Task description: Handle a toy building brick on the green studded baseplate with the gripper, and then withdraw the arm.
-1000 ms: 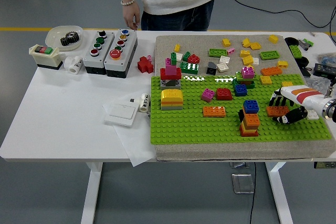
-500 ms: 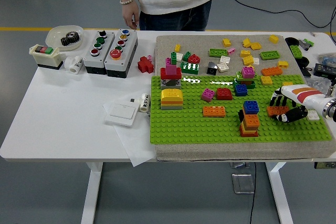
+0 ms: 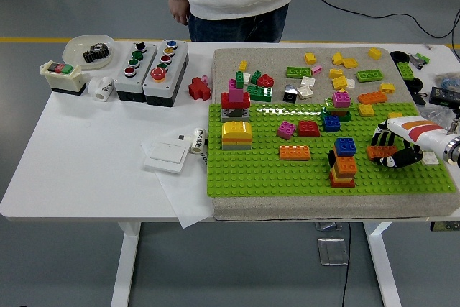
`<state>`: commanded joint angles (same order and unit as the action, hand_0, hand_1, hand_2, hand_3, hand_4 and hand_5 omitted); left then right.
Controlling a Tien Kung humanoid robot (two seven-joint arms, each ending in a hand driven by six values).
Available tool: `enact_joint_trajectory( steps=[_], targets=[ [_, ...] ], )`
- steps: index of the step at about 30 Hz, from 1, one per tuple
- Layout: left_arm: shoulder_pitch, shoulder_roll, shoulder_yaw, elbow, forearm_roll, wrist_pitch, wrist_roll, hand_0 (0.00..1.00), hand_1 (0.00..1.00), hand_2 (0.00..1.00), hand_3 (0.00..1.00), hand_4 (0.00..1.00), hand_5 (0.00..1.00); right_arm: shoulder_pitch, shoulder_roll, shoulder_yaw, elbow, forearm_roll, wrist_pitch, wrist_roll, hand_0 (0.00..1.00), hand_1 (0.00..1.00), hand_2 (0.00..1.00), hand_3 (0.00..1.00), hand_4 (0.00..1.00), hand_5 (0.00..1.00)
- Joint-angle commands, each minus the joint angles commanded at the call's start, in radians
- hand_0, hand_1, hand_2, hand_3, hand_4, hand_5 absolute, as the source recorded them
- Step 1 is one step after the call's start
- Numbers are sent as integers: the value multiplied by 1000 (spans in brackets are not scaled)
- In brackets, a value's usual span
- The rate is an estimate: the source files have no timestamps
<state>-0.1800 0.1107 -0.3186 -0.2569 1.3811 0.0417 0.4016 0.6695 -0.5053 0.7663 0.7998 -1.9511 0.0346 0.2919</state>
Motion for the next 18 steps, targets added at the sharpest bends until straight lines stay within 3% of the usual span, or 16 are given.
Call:
enact_joint_trajectory(
  steps=[18],
  targets=[
    [-1,1,2,0,-2,1,0,423,462,517,595,622,750,-7,-10,29,15,11,1,2,244,377,480,505,702,368]
  ],
)
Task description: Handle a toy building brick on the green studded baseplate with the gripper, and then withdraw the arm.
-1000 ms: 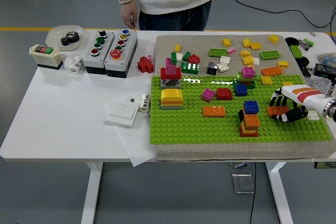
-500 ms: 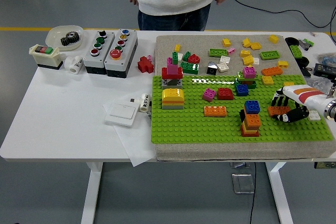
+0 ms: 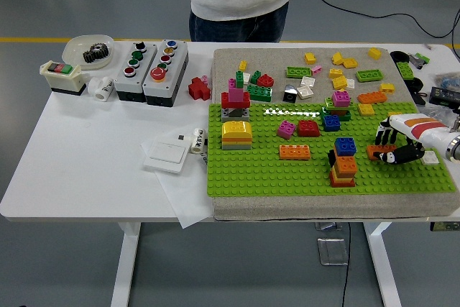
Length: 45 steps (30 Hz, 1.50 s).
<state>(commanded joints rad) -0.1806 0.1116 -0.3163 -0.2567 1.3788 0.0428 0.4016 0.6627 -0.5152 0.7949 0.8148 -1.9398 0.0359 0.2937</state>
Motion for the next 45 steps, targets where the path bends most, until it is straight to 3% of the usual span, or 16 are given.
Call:
enact_joint_trajectory(
  steps=[10,23,24,29,30,32,35,36,45],
  targets=[
    [0,-1,-1,0,1,1,1,422,462,517,595,623,751,-4,-4,-1,9,2,6,4,247,379,481,505,705,368],
    [-2,0,4,-1,-2,5,1,423,462,518,595,623,752,-14,-13,27,58,-19,-28,36,314,421,520,542,712,329],
    [-3,0,5,-1,-3,5,1,423,462,518,594,623,752,-13,-14,28,60,-20,-30,36,353,464,563,592,754,311],
    [-10,1,13,-2,-14,12,-1,423,462,518,594,623,752,-2,-22,28,63,-31,-35,36,353,464,563,592,754,311],
    [-13,2,15,-3,-17,14,0,423,463,517,595,623,751,1,-23,26,61,-35,-35,35,409,535,651,636,796,315],
    [-19,3,22,-4,-22,17,-1,423,463,517,595,623,751,7,-25,25,57,-41,-37,35,409,535,651,636,796,315],
    [-30,4,38,-5,-40,27,-3,423,463,517,595,623,751,17,-32,27,49,-51,-40,34,409,535,651,636,796,315],
    [-34,5,46,-6,-49,33,-3,423,458,517,595,623,751,21,-36,30,47,-57,-40,34,506,612,706,668,818,320],
    [-59,14,134,-20,-144,121,-6,425,458,516,590,624,753,53,-63,31,42,-113,-40,35,509,612,706,682,821,317]
  ],
)
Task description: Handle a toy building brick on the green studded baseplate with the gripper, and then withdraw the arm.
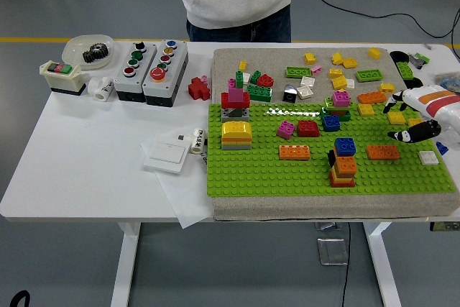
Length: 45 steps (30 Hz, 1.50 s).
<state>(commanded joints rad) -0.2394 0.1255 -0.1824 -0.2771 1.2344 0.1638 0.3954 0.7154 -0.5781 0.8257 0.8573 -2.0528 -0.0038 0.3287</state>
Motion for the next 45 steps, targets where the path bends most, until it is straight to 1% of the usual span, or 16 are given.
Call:
enact_joint_trajectory(
  steps=[8,9,10,11,12,14,15,17,18,20,21,28,38,44,45],
  targets=[
    [-1,0,-6,2,-3,10,-2,430,462,520,589,624,753,-11,-8,-13,14,-24,7,-2,510,612,707,691,826,314],
    [2,0,-8,4,-8,11,-2,435,463,543,592,625,748,-13,-7,-16,15,-25,7,-2,557,628,709,706,849,308],
    [3,0,-12,5,-10,10,-1,435,463,543,592,625,748,-14,-6,-17,15,-26,7,-2,557,628,709,706,849,308],
    [6,-3,-34,9,-25,6,5,435,463,543,592,625,748,-18,-4,-19,14,-26,7,-2,557,628,709,706,849,308],
    [7,-4,-41,11,-30,4,7,435,463,543,592,625,748,-20,-3,-20,14,-25,7,-3,557,628,709,706,849,308],
    [12,-11,-46,14,-74,11,12,435,463,543,592,625,748,-24,-2,-22,11,-27,9,-3,557,628,709,706,849,308],
    [15,-13,-48,14,-100,11,17,557,622,683,612,621,740,-28,-1,-21,9,-27,10,-4,590,646,717,723,861,299],
    [18,-14,-53,14,-142,7,20,557,622,683,612,621,740,-33,1,-20,6,-29,11,-4,590,646,717,723,861,299],
    [18,-14,-54,14,-147,6,20,557,622,683,612,621,740,-34,1,-20,6,-29,11,-4,590,646,717,723,861,299],
    [18,-14,-53,15,-147,3,16,557,622,683,612,621,740,-36,2,-20,6,-30,12,-4,590,646,717,723,861,299],
    [18,-14,-53,15,-147,3,14,577,640,698,614,617,729,-37,2,-21,6,-30,13,-5,587,642,717,722,863,298],
    [18,-14,-47,14,-150,3,10,570,640,698,614,618,731,-38,6,-34,0,-33,20,-7,586,633,716,723,865,298],
    [15,-14,-42,15,-142,-2,10,569,639,698,615,619,732,-25,24,-65,-33,-18,17,-7,575,627,712,722,866,299],
    [14,-14,-38,14,-142,-1,8,566,639,697,615,629,741,-23,32,-74,-41,-18,21,-10,571,620,705,714,868,300],
    [14,-14,-38,14,-143,-1,8,564,639,697,621,645,752,-24,33,-75,-42,-17,22,-11,570,617,705,713,868,301]
  ],
)
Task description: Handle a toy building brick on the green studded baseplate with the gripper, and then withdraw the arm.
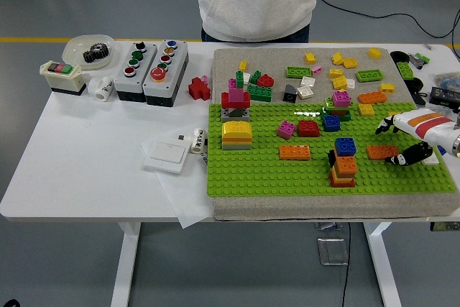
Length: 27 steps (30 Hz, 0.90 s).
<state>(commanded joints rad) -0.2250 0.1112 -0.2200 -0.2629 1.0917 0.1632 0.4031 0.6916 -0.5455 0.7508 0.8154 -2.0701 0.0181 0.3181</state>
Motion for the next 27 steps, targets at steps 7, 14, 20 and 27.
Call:
enact_joint_trajectory(
  steps=[7,14,20,27],
  targets=[
    [0,0,-3,0,8,-4,1,565,640,697,623,651,757,-1,7,-5,-4,7,-3,-1,542,592,684,680,859,303],
    [-1,0,-3,-1,12,-5,1,563,640,698,623,651,759,-2,11,-4,-15,12,-12,1,532,576,668,664,851,303],
    [-3,0,-3,-1,15,-8,1,563,640,697,623,651,762,1,12,-6,-14,14,-15,2,511,545,633,631,821,295],
    [-3,1,-3,-2,16,-8,0,562,641,696,622,651,766,4,11,-8,-14,15,-14,1,500,532,612,601,800,298]
  ],
)
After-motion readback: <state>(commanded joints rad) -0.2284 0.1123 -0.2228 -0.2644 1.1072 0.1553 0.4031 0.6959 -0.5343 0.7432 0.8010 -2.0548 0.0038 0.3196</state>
